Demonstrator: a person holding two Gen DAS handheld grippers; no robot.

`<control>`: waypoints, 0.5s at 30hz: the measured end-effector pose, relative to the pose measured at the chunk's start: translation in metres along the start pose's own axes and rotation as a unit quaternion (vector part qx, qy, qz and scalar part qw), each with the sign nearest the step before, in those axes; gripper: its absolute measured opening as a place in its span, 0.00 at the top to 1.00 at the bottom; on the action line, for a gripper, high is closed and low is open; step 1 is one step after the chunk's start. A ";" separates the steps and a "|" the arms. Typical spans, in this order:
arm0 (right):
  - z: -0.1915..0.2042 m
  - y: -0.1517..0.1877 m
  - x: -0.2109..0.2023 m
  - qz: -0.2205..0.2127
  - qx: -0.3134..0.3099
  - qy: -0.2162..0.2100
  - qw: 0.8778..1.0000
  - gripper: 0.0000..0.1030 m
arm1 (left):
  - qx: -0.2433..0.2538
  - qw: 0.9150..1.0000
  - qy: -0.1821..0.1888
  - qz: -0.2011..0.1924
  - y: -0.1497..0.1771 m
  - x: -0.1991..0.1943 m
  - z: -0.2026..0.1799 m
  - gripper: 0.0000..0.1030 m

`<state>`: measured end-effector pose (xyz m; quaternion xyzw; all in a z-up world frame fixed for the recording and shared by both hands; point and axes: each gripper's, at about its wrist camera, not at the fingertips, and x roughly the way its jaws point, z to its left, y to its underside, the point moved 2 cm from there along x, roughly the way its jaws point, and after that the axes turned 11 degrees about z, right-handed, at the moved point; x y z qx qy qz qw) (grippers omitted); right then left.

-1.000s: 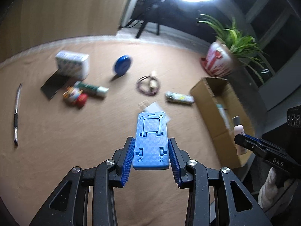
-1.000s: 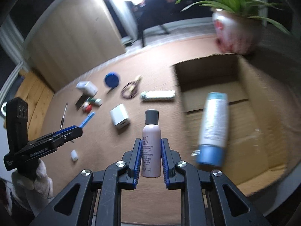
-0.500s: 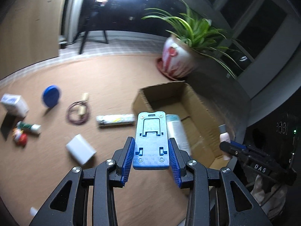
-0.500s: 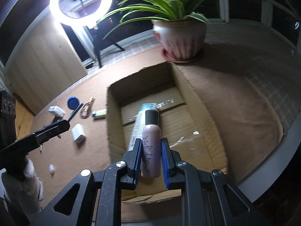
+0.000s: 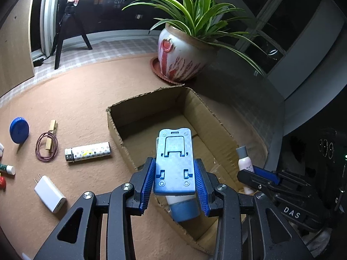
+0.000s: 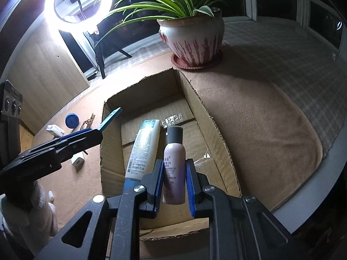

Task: Organize objects
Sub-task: 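Carry the phone stand and pink bottle into the box and open both tools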

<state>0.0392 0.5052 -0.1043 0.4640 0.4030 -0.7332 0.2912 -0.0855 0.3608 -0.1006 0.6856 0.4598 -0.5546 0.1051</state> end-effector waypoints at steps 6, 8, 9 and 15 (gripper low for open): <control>-0.001 -0.002 -0.005 -0.012 0.013 -0.005 1.000 0.44 | -0.015 1.000 -0.007 -0.001 0.000 -0.001 0.006 0.40; 0.002 -0.003 -0.005 -0.009 0.012 -0.009 1.000 0.44 | -0.017 1.000 -0.007 -0.002 0.003 -0.005 0.011 0.40; 0.005 -0.003 -0.005 -0.008 0.010 -0.013 1.000 0.44 | -0.020 1.000 -0.007 -0.003 0.005 -0.007 0.014 0.40; 0.030 -0.001 -0.002 -0.002 -0.012 -0.029 1.000 0.44 | -0.041 0.999 -0.018 -0.004 0.020 -0.021 0.037 0.40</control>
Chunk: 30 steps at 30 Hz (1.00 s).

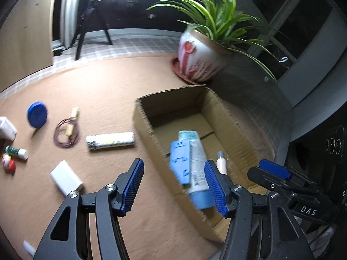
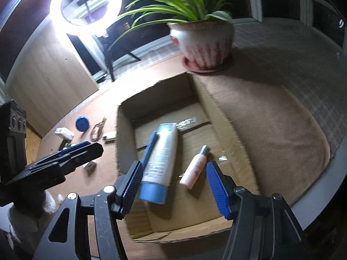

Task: Organize objects
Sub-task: 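Carry the phone stand and pink bottle into the box and open both tools, then move the left tool to the white eraser while the right tool approaches the plush toy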

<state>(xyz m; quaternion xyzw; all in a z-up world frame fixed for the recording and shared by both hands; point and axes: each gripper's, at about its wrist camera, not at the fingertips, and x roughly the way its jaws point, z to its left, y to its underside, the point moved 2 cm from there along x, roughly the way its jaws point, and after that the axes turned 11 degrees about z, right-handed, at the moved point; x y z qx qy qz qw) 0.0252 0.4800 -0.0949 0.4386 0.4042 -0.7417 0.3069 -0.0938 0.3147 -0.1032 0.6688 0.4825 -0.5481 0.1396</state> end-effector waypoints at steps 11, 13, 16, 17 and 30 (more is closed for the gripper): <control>0.078 -0.001 0.026 0.027 -0.074 -0.039 0.996 0.44 | -0.071 0.996 -0.048 -0.013 0.049 -0.045 0.083 0.40; 0.095 -0.001 0.032 0.033 -0.088 -0.048 0.994 0.44 | -0.090 0.994 -0.060 -0.014 0.064 -0.054 0.103 0.40; 0.121 -0.002 0.041 0.041 -0.107 -0.062 0.991 0.44 | -0.124 0.989 -0.080 -0.015 0.091 -0.066 0.136 0.40; 0.130 -0.002 0.044 0.044 -0.114 -0.065 0.990 0.44 | -0.131 0.988 -0.085 -0.014 0.098 -0.068 0.144 0.40; 0.259 -0.009 0.107 0.086 -0.232 -0.103 0.963 0.44 | -0.146 0.974 -0.171 0.022 0.170 -0.068 0.207 0.38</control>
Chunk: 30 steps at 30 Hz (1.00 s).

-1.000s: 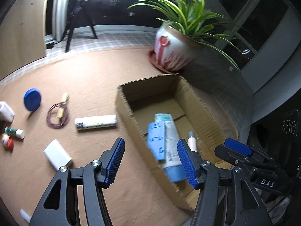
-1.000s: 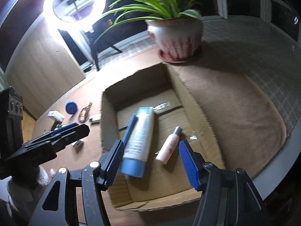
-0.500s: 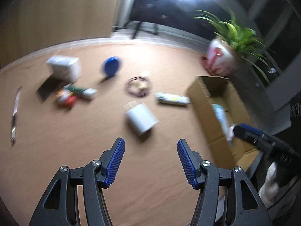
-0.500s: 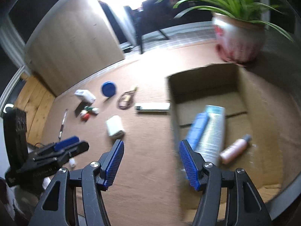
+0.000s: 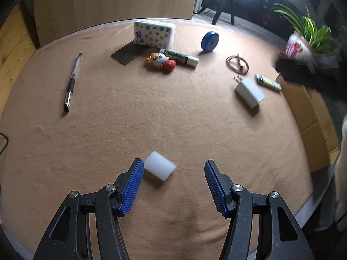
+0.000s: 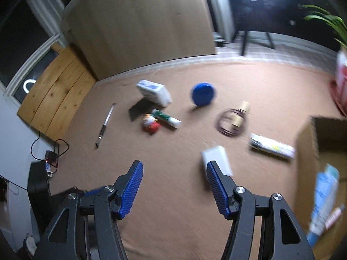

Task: Organize objects
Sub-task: 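Move the left tool to the white eraser while the right tool approaches the plush toy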

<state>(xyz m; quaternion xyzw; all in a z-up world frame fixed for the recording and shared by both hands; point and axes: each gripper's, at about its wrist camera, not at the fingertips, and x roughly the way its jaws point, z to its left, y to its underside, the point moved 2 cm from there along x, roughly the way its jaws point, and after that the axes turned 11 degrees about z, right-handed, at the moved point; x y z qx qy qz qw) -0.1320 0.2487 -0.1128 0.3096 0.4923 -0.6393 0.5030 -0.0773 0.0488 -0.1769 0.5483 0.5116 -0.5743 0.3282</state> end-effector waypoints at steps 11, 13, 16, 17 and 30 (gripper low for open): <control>0.036 -0.050 0.083 0.063 -0.049 0.005 0.997 0.45 | 0.000 1.000 0.005 0.004 0.004 0.012 0.018 0.40; 0.037 -0.057 0.096 0.073 -0.044 0.004 0.996 0.48 | 0.001 1.000 0.003 0.003 0.003 0.012 0.021 0.45; 0.039 -0.065 0.110 0.083 -0.045 0.011 0.995 0.52 | 0.002 1.000 0.003 0.003 0.003 0.011 0.026 0.55; 0.041 -0.067 0.114 0.086 -0.048 0.016 0.995 0.53 | 0.000 1.000 0.006 0.003 0.004 0.010 0.027 0.57; 0.070 -0.084 0.145 0.078 -0.105 0.098 0.987 0.60 | -0.032 0.999 0.038 0.002 0.015 0.005 0.046 0.76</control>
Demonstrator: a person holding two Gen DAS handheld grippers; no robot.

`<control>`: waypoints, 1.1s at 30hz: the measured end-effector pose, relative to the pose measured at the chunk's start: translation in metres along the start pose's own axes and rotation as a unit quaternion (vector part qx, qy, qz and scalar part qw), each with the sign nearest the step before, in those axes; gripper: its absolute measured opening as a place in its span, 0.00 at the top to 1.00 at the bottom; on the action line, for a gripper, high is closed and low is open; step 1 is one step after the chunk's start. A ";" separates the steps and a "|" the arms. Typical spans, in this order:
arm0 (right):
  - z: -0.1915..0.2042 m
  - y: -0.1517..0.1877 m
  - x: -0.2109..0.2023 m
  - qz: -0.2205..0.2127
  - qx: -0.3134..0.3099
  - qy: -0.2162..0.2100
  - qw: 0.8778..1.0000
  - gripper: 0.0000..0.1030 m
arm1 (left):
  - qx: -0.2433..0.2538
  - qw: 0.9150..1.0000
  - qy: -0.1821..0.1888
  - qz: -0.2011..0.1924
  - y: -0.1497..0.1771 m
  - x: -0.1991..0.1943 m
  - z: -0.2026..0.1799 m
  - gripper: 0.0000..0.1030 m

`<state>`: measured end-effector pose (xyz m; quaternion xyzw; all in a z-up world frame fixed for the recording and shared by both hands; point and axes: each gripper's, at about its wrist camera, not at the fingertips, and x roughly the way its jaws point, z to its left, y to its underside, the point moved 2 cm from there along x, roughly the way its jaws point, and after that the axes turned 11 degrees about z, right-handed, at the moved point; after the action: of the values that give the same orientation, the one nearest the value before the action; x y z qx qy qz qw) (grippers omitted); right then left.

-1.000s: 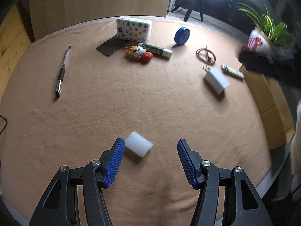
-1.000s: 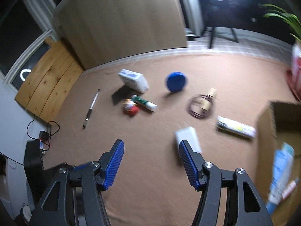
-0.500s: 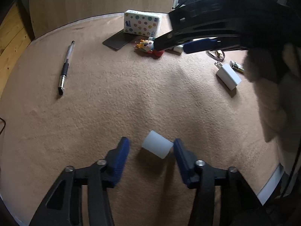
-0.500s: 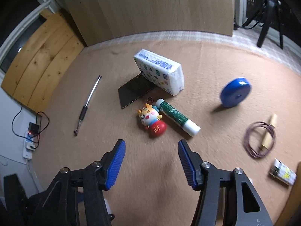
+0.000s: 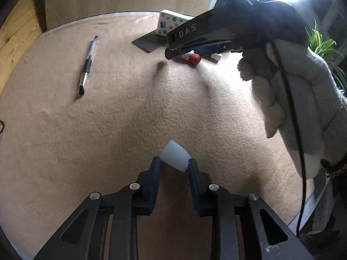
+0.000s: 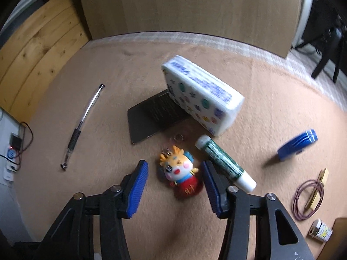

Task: Organize objects
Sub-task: 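Move the left tool to the white eraser while the right tool approaches the plush toy, then grasp the white eraser with the left tool while the right tool lifts the plush toy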

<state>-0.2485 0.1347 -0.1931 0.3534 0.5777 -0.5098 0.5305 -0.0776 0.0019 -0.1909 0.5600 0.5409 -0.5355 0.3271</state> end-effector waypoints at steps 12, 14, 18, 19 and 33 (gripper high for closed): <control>0.008 0.030 -0.009 0.005 -0.021 -0.014 1.000 0.72 | -0.036 0.999 0.023 0.001 0.009 -0.002 0.014 0.85; 0.007 0.037 -0.014 0.005 -0.014 -0.025 1.000 0.72 | -0.040 0.999 0.026 0.001 0.010 -0.004 0.015 0.86; -0.006 0.058 -0.033 -0.005 0.007 -0.049 0.999 0.72 | -0.048 0.998 0.032 -0.005 0.011 -0.009 0.016 0.86; -0.009 0.063 -0.039 -0.009 0.011 -0.053 0.999 0.72 | -0.048 0.998 0.033 -0.006 0.011 -0.011 0.015 0.86; -0.099 0.167 -0.141 -0.095 0.124 -0.054 0.986 0.72 | -0.005 0.998 0.042 -0.043 -0.018 -0.035 -0.034 0.87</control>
<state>-0.0884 0.2876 -0.1001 0.3319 0.5115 -0.6439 0.4621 -0.0810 0.0283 -0.1462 0.5569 0.5801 -0.5224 0.2836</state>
